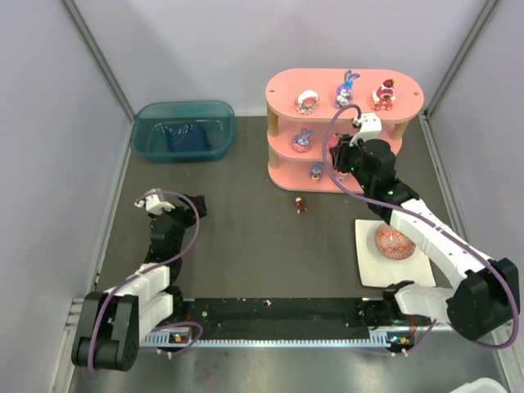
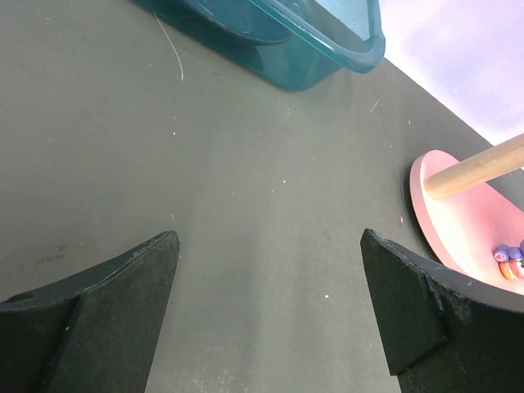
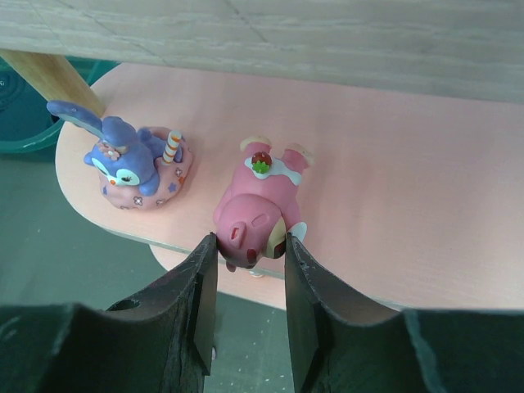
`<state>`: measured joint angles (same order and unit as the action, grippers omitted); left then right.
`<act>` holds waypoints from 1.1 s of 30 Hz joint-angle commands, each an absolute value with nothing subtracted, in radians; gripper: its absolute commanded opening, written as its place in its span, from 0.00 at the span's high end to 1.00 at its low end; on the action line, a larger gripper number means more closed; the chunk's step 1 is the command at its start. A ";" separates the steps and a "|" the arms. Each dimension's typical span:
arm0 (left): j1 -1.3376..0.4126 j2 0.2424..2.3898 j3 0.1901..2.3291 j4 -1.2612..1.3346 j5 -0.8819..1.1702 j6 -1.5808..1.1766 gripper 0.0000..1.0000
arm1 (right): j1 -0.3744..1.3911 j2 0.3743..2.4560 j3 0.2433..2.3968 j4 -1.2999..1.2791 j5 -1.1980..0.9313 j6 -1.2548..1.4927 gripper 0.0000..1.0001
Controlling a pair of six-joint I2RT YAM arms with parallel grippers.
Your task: Place and organize the plastic toys onto the shelf
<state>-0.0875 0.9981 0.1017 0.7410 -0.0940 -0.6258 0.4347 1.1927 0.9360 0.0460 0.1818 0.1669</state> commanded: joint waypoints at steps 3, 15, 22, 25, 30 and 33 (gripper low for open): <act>-0.084 0.996 0.110 0.792 -0.092 -0.621 0.02 | 0.417 1.192 0.928 0.138 0.192 0.156 1.00; -0.084 0.996 0.110 0.792 -0.092 -0.621 0.02 | 0.402 1.198 0.897 0.155 0.196 0.160 1.00; -0.084 0.996 0.109 0.792 -0.092 -0.621 0.02 | 0.396 1.212 0.897 0.155 0.189 0.164 1.00; -0.084 0.996 0.109 0.792 -0.092 -0.621 0.02 | 0.394 1.218 0.899 0.153 0.184 0.164 1.00; -0.084 0.996 0.109 0.792 -0.092 -0.621 0.02 | 0.391 1.226 0.896 0.158 0.183 0.167 1.00; -0.084 0.993 0.109 0.792 -0.092 -0.621 0.02 | 0.390 1.230 0.894 0.160 0.179 0.167 1.00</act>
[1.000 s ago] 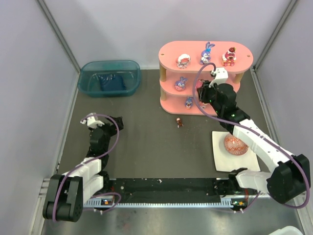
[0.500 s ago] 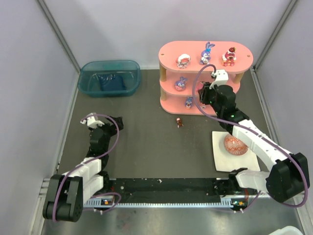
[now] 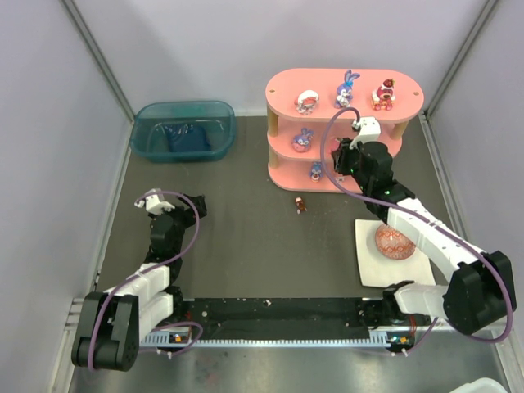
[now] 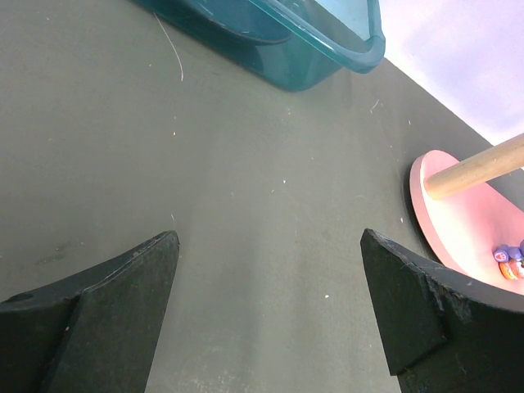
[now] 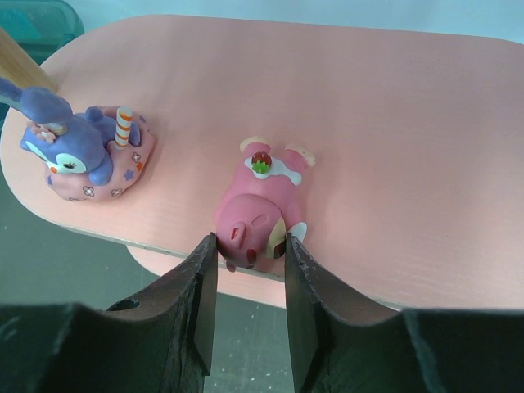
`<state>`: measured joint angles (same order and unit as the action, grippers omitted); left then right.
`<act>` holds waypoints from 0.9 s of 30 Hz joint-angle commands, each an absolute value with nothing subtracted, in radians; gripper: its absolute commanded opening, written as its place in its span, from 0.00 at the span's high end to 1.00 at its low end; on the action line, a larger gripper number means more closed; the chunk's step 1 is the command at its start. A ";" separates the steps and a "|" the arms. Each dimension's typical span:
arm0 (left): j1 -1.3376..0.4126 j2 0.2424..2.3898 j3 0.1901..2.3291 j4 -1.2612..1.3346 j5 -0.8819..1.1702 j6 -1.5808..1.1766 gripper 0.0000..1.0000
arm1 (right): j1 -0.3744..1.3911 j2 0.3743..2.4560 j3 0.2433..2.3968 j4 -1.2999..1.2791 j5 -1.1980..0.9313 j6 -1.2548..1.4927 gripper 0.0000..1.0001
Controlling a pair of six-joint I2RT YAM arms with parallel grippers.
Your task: Place and organize the plastic toys onto the shelf
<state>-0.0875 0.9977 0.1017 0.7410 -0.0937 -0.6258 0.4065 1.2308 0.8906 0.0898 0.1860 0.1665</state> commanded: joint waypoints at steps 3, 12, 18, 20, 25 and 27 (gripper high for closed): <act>-0.084 0.994 0.109 0.792 -0.094 -0.621 0.02 | 0.385 1.238 0.899 0.163 0.175 0.167 1.00; -0.084 0.994 0.109 0.792 -0.094 -0.621 0.02 | 0.380 1.253 0.905 0.167 0.155 0.167 0.96; -0.084 0.991 0.109 0.792 -0.089 -0.621 0.02 | 0.373 1.261 0.905 0.170 0.144 0.167 0.92; -0.084 0.991 0.110 0.792 -0.091 -0.621 0.02 | 0.371 1.266 0.904 0.170 0.137 0.169 0.90; -0.084 0.986 0.109 0.790 -0.091 -0.620 0.02 | 0.368 1.278 0.907 0.172 0.124 0.176 0.89; -0.084 0.988 0.109 0.790 -0.091 -0.620 0.02 | 0.368 1.279 0.907 0.172 0.124 0.176 0.89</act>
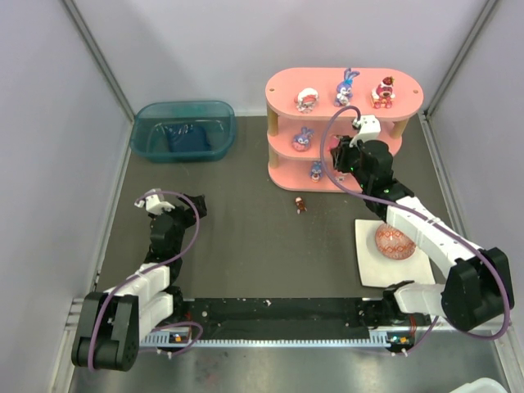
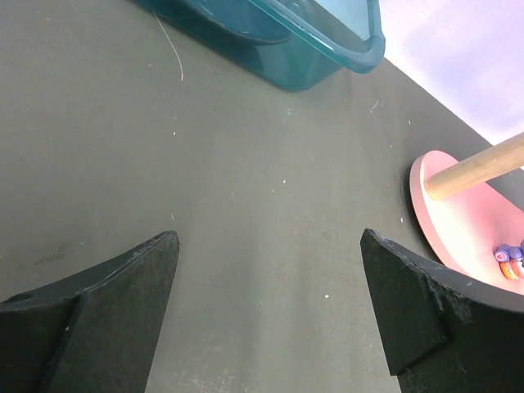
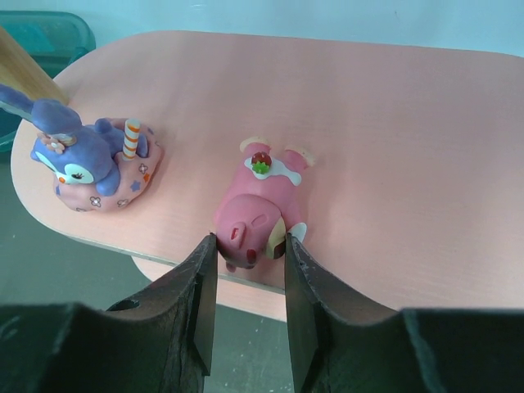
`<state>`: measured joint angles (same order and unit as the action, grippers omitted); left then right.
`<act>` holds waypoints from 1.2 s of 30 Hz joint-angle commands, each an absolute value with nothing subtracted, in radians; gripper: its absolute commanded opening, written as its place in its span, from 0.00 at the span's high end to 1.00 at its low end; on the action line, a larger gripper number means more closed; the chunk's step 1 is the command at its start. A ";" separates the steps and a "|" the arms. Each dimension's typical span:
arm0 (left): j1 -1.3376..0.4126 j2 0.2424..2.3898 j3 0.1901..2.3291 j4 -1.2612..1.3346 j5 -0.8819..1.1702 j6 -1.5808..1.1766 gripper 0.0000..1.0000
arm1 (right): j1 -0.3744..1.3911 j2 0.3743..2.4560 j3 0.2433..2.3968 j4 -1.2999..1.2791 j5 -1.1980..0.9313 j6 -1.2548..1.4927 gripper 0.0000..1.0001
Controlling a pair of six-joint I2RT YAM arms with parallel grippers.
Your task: Place and organize the plastic toys onto the shelf
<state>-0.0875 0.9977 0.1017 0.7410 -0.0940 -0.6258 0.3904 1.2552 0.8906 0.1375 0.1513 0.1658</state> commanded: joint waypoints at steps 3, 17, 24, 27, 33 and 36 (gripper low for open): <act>-0.084 0.991 0.110 0.790 -0.087 -0.620 0.02 | 0.367 1.278 0.905 0.169 0.126 0.176 0.87; -0.084 0.989 0.110 0.790 -0.089 -0.621 0.02 | 0.367 1.262 0.877 0.176 0.132 0.176 0.72; -0.084 0.988 0.110 0.788 -0.091 -0.621 0.02 | 0.367 1.256 0.864 0.179 0.129 0.181 0.71; -0.084 0.986 0.109 0.788 -0.091 -0.620 0.02 | 0.367 1.253 0.859 0.179 0.129 0.181 0.70; -0.084 0.986 0.110 0.788 -0.091 -0.618 0.02 | 0.367 1.255 0.861 0.176 0.132 0.181 0.58; -0.084 0.986 0.109 0.788 -0.091 -0.618 0.02 | 0.367 1.252 0.862 0.175 0.133 0.183 0.54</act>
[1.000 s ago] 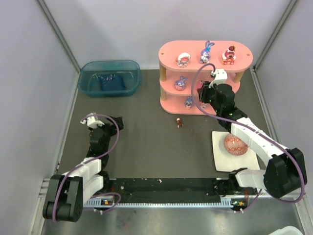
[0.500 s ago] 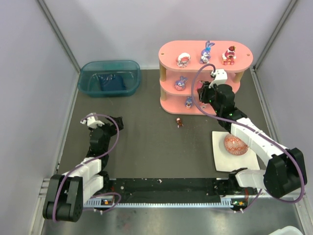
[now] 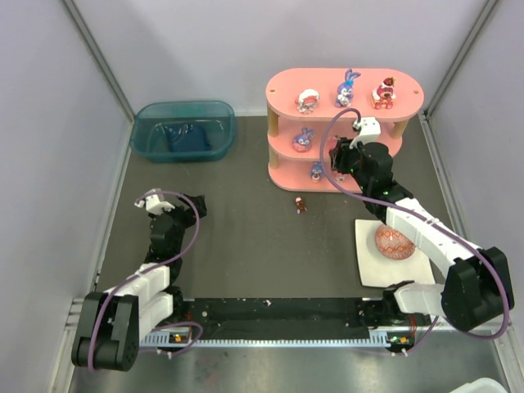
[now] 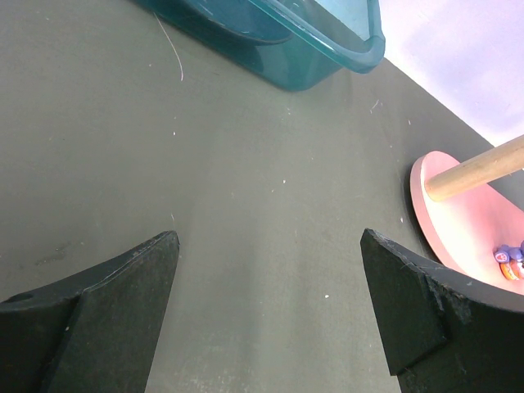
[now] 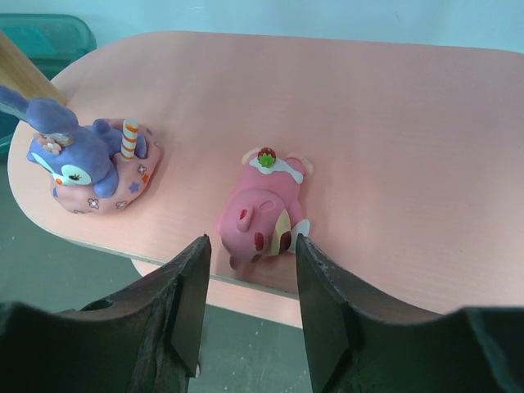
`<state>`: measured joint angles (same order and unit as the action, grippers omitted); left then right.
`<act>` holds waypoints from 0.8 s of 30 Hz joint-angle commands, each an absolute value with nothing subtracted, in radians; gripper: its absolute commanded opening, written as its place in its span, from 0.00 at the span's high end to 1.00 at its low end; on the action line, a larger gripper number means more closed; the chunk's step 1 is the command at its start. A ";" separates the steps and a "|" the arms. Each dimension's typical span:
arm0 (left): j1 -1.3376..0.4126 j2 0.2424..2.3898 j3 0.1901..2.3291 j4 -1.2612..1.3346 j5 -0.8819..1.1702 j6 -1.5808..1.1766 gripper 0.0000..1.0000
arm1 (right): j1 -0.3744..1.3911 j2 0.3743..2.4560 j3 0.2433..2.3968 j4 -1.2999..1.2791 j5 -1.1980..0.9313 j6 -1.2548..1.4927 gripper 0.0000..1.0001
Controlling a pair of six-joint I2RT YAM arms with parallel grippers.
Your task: Place and organize the plastic toys onto the shelf
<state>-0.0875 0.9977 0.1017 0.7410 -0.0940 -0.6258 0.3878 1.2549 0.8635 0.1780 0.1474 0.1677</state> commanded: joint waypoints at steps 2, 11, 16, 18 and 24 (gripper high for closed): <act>-0.084 0.988 0.109 0.788 -0.091 -0.620 0.02 | 0.367 1.250 0.859 0.176 0.133 0.179 0.52; -0.084 0.983 0.109 0.788 -0.092 -0.620 0.02 | 0.367 1.243 0.864 0.181 0.132 0.179 0.45; -0.084 0.983 0.109 0.788 -0.092 -0.620 0.02 | 0.367 1.220 0.854 0.193 0.127 0.181 0.42; -0.084 0.985 0.109 0.788 -0.092 -0.620 0.02 | 0.367 1.203 0.844 0.204 0.133 0.181 0.42; -0.084 0.982 0.107 0.790 -0.091 -0.620 0.02 | 0.367 1.167 0.835 0.206 0.130 0.179 0.41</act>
<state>-0.0875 0.9974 0.1017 0.7410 -0.0940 -0.6258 0.3782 1.2240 0.8364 0.1711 0.1383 0.1699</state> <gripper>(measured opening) 0.982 0.583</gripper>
